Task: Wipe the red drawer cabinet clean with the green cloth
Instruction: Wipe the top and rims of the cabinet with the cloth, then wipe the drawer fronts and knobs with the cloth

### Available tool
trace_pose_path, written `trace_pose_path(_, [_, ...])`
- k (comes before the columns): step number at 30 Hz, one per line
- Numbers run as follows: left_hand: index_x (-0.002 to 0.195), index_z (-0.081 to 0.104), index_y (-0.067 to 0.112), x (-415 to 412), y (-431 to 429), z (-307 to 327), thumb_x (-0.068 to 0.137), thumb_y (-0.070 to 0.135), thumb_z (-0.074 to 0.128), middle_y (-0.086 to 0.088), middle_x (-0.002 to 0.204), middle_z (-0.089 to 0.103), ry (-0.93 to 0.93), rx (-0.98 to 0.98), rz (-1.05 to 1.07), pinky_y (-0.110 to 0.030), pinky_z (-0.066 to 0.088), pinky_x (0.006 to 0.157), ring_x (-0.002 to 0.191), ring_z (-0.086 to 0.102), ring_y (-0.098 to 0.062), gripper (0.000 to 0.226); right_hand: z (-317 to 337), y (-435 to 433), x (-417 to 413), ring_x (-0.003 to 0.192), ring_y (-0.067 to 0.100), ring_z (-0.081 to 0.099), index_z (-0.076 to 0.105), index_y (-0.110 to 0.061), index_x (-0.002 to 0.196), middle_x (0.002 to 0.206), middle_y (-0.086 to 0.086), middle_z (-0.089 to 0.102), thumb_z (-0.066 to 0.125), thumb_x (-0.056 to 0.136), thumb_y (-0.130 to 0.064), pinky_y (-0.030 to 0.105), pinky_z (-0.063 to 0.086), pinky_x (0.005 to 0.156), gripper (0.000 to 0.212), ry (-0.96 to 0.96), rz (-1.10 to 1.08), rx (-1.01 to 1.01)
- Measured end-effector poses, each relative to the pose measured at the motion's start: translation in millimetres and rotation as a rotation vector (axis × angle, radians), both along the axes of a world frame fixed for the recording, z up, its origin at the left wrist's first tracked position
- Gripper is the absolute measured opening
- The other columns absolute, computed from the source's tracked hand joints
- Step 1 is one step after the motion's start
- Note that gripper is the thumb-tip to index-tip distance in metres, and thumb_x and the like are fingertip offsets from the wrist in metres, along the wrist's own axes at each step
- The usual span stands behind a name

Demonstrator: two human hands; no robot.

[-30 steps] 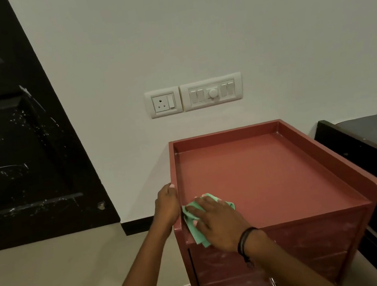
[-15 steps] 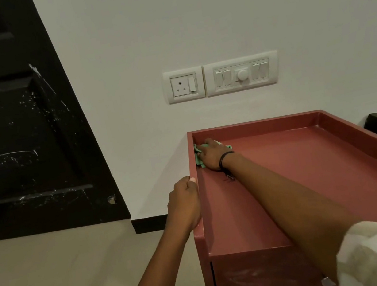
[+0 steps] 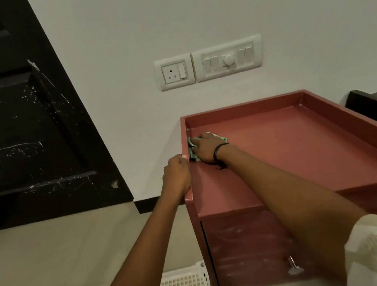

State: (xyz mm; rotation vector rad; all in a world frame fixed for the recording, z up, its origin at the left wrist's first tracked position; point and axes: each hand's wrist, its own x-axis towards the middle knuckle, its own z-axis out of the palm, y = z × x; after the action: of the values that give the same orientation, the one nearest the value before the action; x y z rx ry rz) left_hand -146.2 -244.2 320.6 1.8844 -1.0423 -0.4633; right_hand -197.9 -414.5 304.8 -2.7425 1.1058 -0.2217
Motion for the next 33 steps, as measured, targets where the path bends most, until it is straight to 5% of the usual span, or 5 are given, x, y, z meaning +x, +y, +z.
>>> trace_pose_path(11, [0.13,0.049,0.005,-16.5,15.9,21.7,0.093,0.014,0.049,-0.018,0.126,0.059,0.0,0.193,-0.054,-0.048,0.051,0.099,0.111,0.059,-0.035,0.038,-21.7,160.4,-99.4,0.131,0.024,0.046,0.052,-0.019,0.138,0.143,0.003,0.051,0.037,0.103,-0.031,0.046,0.036,0.112,0.04,-0.179,0.089,-0.052])
trace_pose_path(21, [0.114,0.056,0.0,-2.3,-1.6,3.8,0.092,0.01,0.049,-0.022,0.111,0.064,-0.062,0.146,-0.055,-0.054,0.056,0.091,0.099,0.065,-0.039,0.025,-40.4,186.2,-112.6,0.136,0.018,0.043,0.047,-0.027,0.143,0.149,-0.002,0.049,0.032,0.104,-0.042,0.041,0.034,0.112,0.044,-0.209,0.042,-0.284])
trace_pose_path(27, [0.114,0.059,-0.006,3.4,-3.3,-4.7,0.087,0.011,0.053,-0.025,0.112,0.065,-0.094,0.04,-0.042,-0.037,0.049,0.07,0.095,0.064,-0.038,0.033,-51.1,193.3,-109.1,0.133,0.019,0.047,0.053,-0.027,0.141,0.144,-0.002,0.054,0.035,0.105,-0.041,0.041,0.035,0.111,0.043,-0.265,-0.061,-0.38])
trace_pose_path(30, [0.116,0.061,-0.001,-0.5,2.5,0.2,0.087,0.008,0.05,-0.022,0.117,0.065,-0.271,-0.004,-0.063,-0.035,0.043,0.071,0.103,0.062,-0.04,0.033,-56.3,201.5,-112.1,0.132,0.018,0.049,0.054,-0.026,0.139,0.141,-0.003,0.057,0.036,0.104,-0.041,0.04,0.036,0.11,0.042,-0.269,-0.109,-0.453])
trace_pose_path(33, [0.118,0.062,0.003,-6.8,13.4,7.4,0.088,0.007,0.046,-0.019,0.123,0.061,-0.708,-0.108,-0.168,-0.04,0.045,0.076,0.112,0.058,-0.039,0.034,-74.1,209.2,-117.4,0.138,0.022,0.045,0.052,-0.026,0.141,0.144,0.0,0.054,0.041,0.104,-0.037,0.044,0.032,0.115,0.041,-0.351,-0.207,-0.523])
